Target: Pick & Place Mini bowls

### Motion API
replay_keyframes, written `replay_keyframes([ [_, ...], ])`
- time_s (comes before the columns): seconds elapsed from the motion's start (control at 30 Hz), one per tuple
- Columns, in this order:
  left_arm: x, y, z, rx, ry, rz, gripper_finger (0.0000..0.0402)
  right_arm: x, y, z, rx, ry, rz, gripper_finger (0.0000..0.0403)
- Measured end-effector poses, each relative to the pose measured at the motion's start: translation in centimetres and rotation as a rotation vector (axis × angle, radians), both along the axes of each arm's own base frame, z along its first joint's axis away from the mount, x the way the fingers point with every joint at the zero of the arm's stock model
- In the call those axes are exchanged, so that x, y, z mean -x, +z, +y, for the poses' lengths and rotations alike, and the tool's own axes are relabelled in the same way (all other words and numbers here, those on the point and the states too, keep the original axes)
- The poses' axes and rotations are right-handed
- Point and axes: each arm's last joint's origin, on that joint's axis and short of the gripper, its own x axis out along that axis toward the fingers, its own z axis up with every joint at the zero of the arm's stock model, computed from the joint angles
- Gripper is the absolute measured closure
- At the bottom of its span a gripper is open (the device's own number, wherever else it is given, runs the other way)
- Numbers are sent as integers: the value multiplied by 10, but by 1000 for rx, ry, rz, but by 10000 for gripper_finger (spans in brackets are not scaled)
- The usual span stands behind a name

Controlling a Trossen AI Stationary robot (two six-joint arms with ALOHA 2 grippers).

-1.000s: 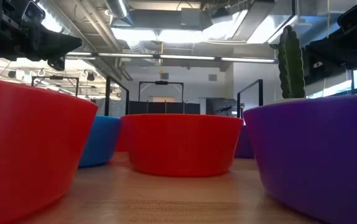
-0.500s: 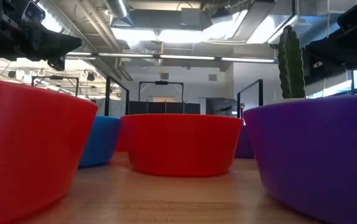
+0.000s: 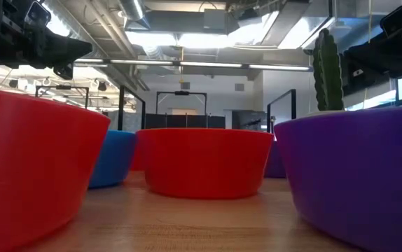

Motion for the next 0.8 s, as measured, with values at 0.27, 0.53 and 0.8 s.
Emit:
replay_keyframes([
  [0.27,0,0,0,0,0,0,394,0,0,0,0,0,0,361],
  [0.53,0,0,0,0,0,0,395,0,0,0,0,0,0,361],
  [0.8,0,0,0,0,0,0,396,0,0,0,0,0,0,361],
])
